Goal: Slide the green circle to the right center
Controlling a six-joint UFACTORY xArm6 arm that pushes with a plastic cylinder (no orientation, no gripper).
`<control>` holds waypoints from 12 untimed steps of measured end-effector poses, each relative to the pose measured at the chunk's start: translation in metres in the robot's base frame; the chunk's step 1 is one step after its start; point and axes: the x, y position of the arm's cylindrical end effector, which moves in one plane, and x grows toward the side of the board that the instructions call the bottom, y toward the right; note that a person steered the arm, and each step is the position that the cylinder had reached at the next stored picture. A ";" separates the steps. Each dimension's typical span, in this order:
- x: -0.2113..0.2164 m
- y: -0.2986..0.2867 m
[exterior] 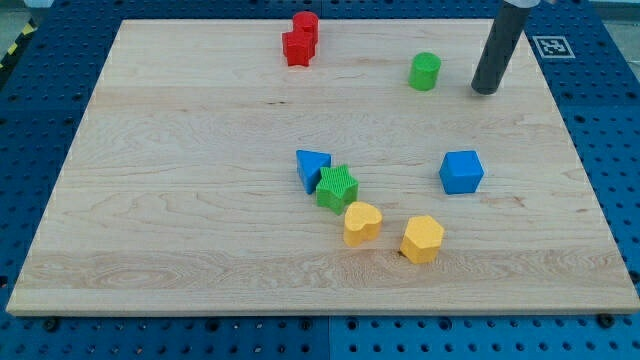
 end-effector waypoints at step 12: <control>0.000 -0.204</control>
